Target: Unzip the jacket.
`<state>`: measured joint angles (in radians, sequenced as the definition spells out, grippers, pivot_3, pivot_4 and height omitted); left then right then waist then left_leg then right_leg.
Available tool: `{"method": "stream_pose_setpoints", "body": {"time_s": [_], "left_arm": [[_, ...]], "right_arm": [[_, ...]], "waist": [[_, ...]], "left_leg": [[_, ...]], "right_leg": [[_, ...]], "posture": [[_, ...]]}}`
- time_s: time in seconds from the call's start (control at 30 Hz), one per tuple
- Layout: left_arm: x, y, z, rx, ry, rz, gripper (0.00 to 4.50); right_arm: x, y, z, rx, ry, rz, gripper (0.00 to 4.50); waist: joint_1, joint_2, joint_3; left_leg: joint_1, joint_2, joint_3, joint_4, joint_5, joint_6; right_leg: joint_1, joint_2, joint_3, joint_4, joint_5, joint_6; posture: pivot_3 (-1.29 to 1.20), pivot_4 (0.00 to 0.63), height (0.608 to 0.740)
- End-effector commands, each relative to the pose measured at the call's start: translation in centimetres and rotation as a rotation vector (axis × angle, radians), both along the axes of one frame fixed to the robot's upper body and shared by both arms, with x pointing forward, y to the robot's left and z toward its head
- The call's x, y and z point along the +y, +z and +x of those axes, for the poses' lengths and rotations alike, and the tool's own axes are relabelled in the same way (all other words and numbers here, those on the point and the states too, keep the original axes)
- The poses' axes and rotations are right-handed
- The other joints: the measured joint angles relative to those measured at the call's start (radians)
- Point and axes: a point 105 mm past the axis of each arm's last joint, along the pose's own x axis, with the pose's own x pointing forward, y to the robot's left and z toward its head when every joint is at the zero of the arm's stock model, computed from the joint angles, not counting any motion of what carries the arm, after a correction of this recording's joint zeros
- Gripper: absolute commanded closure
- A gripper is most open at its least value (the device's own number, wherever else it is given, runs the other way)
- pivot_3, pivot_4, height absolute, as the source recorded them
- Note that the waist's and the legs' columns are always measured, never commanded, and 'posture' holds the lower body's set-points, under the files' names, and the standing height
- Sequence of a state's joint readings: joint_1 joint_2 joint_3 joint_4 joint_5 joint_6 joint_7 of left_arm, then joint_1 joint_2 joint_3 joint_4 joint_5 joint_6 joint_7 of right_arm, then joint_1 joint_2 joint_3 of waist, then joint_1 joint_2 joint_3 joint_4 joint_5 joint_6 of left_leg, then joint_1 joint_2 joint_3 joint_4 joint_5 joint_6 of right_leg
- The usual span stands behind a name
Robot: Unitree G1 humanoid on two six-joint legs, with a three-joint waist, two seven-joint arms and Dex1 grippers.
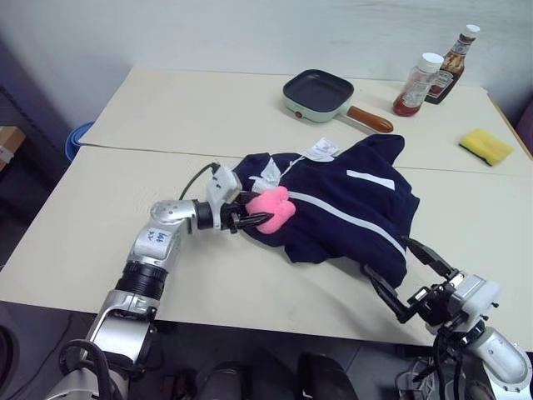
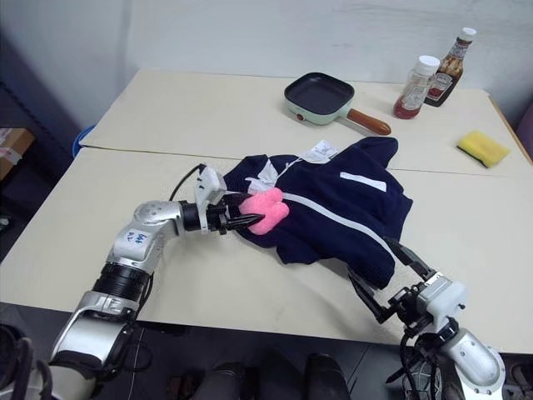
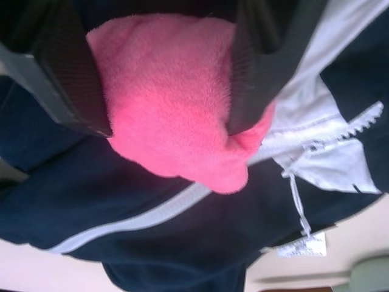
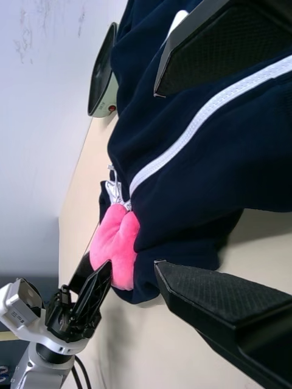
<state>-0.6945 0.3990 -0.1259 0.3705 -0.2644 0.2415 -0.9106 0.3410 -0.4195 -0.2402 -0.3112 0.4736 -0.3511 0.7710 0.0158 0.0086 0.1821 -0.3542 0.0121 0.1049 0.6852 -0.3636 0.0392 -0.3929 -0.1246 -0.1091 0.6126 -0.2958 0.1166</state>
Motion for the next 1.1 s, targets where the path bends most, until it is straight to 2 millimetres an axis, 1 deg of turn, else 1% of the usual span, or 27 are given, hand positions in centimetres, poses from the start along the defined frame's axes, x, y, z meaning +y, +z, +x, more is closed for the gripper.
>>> {"method": "stream_pose_setpoints", "body": {"time_s": [0.03,0.1,0.13,0.2,0.23,0.27,0.3,0.37,0.43,0.47,0.5,0.53,0.57,0.6,0.67,0.77,0.8,0.83,0.9,0.93,1.0,1.03,1.07,1.1], "left_arm": [[1.0,0.7,0.3,-0.025,0.067,-0.091,2.86],[2.0,1.2,0.4,-0.034,0.119,-0.155,3.51],[2.9,1.7,0.6,-0.036,0.171,-0.214,3.81],[6.6,3.3,0.9,-0.076,0.348,-0.365,4.37],[8.4,3.8,0.9,-0.094,0.437,-0.421,4.49],[10.9,4.5,0.8,-0.115,0.554,-0.486,4.49],[12.4,4.8,0.6,-0.125,0.628,-0.526,4.49],[16.6,4.8,-0.2,-0.148,0.829,-0.573,4.49],[21.0,3.8,-1.6,-0.167,1.058,-0.544,4.49],[22.2,3.4,-2.1,-0.158,1.126,-0.533,4.49],[23.7,2.3,-2.7,-0.135,1.218,-0.489,4.49],[24.8,1.4,-3.3,-0.108,1.27,-0.443,4.49],[25.5,0.8,-3.7,-0.092,1.3,-0.411,4.49],[25.7,0.3,-4.0,-0.077,1.299,-0.387,4.49],[25.6,-0.1,-4.2,-0.057,1.278,-0.376,4.49],[25.2,0.1,-4.5,-0.061,1.236,-0.335,3.62],[25.1,0.1,-4.8,-0.071,1.212,-0.265,3.35],[24.9,0.1,-5.0,-0.082,1.18,-0.2,2.98],[24.6,1.3,-5.9,-0.154,1.086,-0.123,2.29],[24.5,2.0,-6.2,-0.192,1.048,-0.1,2.02],[24.8,4.7,-6.7,-0.312,1.008,-0.117,1.53],[25.0,5.9,-6.8,-0.36,0.996,-0.126,1.53],[24.7,7.0,-6.9,-0.412,0.955,-0.088,1.53],[23.3,7.4,-6.9,-0.438,0.855,-0.017,1.53]], "right_arm": [[0.2,1.3,-0.4,-0.072,0.001,0.002,0.0],[0.5,1.5,-0.2,-0.082,0.014,0.011,0.0],[0.8,1.6,-0.1,-0.088,0.028,0.011,0.0],[1.9,2.4,0.2,-0.117,0.088,0.027,0.0],[2.4,2.7,0.4,-0.126,0.117,0.032,0.0],[3.3,2.9,0.4,-0.131,0.173,0.023,0.0],[3.8,3.0,0.3,-0.132,0.21,0.015,0.0],[5.4,3.1,0.1,-0.123,0.324,-0.013,0.0],[7.0,2.9,-0.3,-0.105,0.452,-0.061,0.0],[7.3,2.9,-0.3,-0.101,0.482,-0.07,0.0],[7.8,2.8,-0.3,-0.096,0.519,-0.084,0.0],[8.0,2.7,-0.1,-0.093,0.538,-0.093,0.0],[8.1,2.7,0.0,-0.091,0.552,-0.1,0.0],[8.1,2.6,0.2,-0.086,0.55,-0.1,0.0],[7.8,2.4,0.5,-0.079,0.539,-0.104,0.0],[6.6,1.7,1.4,-0.018,0.45,-0.127,0.0],[6.3,1.6,1.4,0.002,0.436,-0.129,0.0],[6.2,1.8,1.4,0.006,0.424,-0.134,0.0],[5.7,2.2,1.3,0.023,0.387,-0.146,0.0],[5.5,2.3,1.2,0.028,0.376,-0.158,0.0],[5.1,2.4,1.0,0.048,0.346,-0.172,0.0],[4.8,2.3,1.0,0.063,0.321,-0.184,0.0],[4.4,2.1,1.1,0.08,0.287,-0.202,0.0],[4.0,1.9,1.3,0.101,0.247,-0.224,0.0]], "waist": [[0.0,0.0,0.0],[-0.002,0.0,0.0],[-0.003,0.0,0.0],[-0.011,-0.001,0.0],[-0.019,-0.001,0.001],[-0.023,-0.002,0.001],[-0.023,-0.002,0.001],[-0.02,-0.002,0.001],[-0.02,-0.002,0.001],[-0.018,-0.002,0.001],[-0.017,-0.003,0.001],[-0.015,-0.005,0.001],[-0.012,-0.007,0.0],[-0.006,-0.009,0.0],[0.009,-0.013,-0.002],[0.012,-0.015,-0.003],[0.009,-0.016,-0.003],[0.006,-0.016,-0.003],[0.001,-0.015,-0.003],[-0.003,-0.015,-0.003],[-0.004,-0.015,-0.003],[-0.004,-0.015,-0.003],[-0.004,-0.015,-0.003],[-0.004,-0.015,-0.003]], "left_leg": [[0.0,0.0,0.0,0.0,0.0,0.0],[0.0,0.0,0.0,0.0,0.0,0.0],[0.0,0.0,0.0,0.0,0.0,0.0],[0.0,0.001,-0.001,0.0,0.0,0.0],[0.0,0.001,-0.001,0.0,0.0,0.0],[0.0,0.002,-0.001,0.0,0.0,-0.001],[0.0,0.003,-0.001,0.0,0.0,-0.001],[0.0,0.003,-0.004,0.0,0.001,-0.002],[0.0,0.003,-0.004,0.0,0.001,-0.002],[0.001,0.002,-0.004,0.0,0.0,-0.002],[0.001,0.002,-0.004,0.0,0.0,-0.002],[0.001,0.002,-0.005,0.0,0.0,-0.002],[0.0,0.001,-0.006,0.0,0.0,-0.002],[0.0,0.001,-0.007,0.0,0.0,-0.002],[0.0,0.0,-0.009,0.0,0.0,-0.002],[-0.001,-0.001,-0.011,0.0,0.0,-0.001],[-0.001,-0.001,-0.011,0.0,-0.001,-0.001],[-0.001,-0.001,-0.011,0.0,-0.001,-0.002],[-0.001,0.0,-0.01,-0.001,-0.002,-0.003],[-0.001,0.001,-0.009,-0.001,-0.002,-0.003],[-0.001,0.002,-0.009,-0.001,-0.002,-0.004],[-0.001,0.002,-0.009,-0.001,-0.002,-0.005],[-0.001,0.003,-0.009,-0.001,-0.001,-0.005],[-0.001,0.003,-0.009,-0.001,-0.001,-0.005]], "right_leg": [[0.0,0.0,0.0,0.0,0.0,0.0],[0.0,-0.001,0.0,0.001,0.0,0.0],[0.0,-0.001,0.0,0.001,0.0,0.0],[0.0,-0.002,0.0,0.001,0.0,0.0],[0.0,-0.004,0.0,0.001,0.0,0.0],[0.0,-0.006,0.0,0.001,0.0,0.0],[0.0,-0.006,0.001,0.001,0.0,0.0],[0.0,-0.006,0.001,0.001,0.0,0.0],[0.001,-0.007,0.002,0.001,0.0,0.0],[0.001,-0.007,0.002,0.001,0.0,0.0],[0.001,-0.007,0.001,0.001,0.0,0.0],[0.001,-0.007,0.001,0.001,0.0,0.0],[0.002,-0.008,0.001,0.001,0.0,0.0],[0.002,-0.008,0.001,0.001,0.0,0.0],[0.002,-0.008,0.0,0.0,0.0,0.0],[0.003,-0.011,0.0,-0.001,0.0,0.0],[0.003,-0.011,0.0,-0.001,0.0,0.0],[0.003,-0.011,0.0,-0.001,0.0,-0.001],[0.002,-0.01,0.0,-0.001,0.0,-0.001],[0.001,-0.009,-0.001,-0.001,-0.001,-0.002],[0.001,-0.008,-0.001,-0.001,-0.001,-0.003],[0.001,-0.008,-0.001,0.0,-0.001,-0.003],[0.001,-0.008,-0.001,-0.001,-0.001,-0.003],[0.001,-0.008,-0.001,-0.001,-0.001,-0.003]], "posture": [[0.0,0.15,0.74],[0.0,0.15,0.74],[0.0,0.15,0.74],[0.0,0.15,0.74],[0.0,0.15,0.74],[0.0,0.15,0.74],[0.0,0.15,0.74],[0.0,0.15,0.74],[0.0,0.15,0.74],[0.0,0.15,0.74],[0.0,0.15,0.74],[0.0,0.15,0.74],[0.0,0.15,0.74],[0.0,0.15,0.74],[0.0,0.15,0.74],[0.0,0.15,0.74],[0.0,0.15,0.74],[0.0,0.15,0.74],[0.0,0.15,0.74],[0.0,0.15,0.74],[0.0,0.15,0.74],[0.0,0.15,0.74],[0.0,0.15,0.74],[0.0,0.15,0.74]]}}
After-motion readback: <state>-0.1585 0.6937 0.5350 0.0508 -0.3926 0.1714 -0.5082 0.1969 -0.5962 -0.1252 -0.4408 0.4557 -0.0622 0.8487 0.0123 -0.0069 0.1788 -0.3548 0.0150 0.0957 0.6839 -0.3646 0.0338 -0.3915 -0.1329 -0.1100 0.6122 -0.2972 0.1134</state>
